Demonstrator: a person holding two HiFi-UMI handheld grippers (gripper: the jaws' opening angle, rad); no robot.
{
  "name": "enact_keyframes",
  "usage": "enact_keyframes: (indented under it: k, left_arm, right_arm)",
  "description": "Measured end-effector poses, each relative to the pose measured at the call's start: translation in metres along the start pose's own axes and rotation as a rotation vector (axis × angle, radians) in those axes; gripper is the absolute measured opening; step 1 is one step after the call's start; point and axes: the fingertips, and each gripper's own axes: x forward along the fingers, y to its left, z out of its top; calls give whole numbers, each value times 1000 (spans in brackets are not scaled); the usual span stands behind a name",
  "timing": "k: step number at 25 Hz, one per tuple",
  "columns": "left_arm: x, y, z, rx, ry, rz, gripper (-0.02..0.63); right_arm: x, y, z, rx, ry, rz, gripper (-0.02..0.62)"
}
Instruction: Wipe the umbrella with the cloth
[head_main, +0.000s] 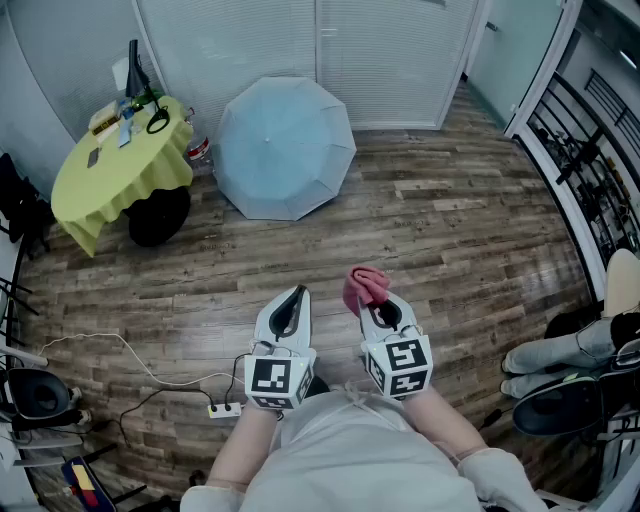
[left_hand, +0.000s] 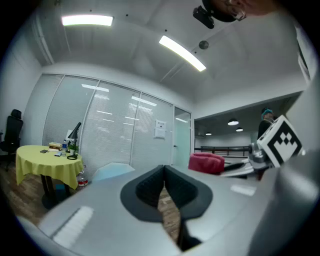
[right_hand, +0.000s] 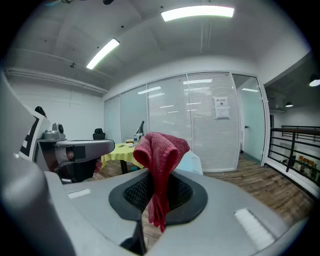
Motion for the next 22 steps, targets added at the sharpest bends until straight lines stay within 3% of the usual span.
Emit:
enact_keyframes:
  k: [14,22]
  left_arm:
    - [32,-6,-30,-30,73,-21,8]
    - [67,45,-51,-100,126,37,8]
  right_arm:
    - [21,-25,-18,68,59,-24,51]
    - [77,-25,-26,57,130,18,51]
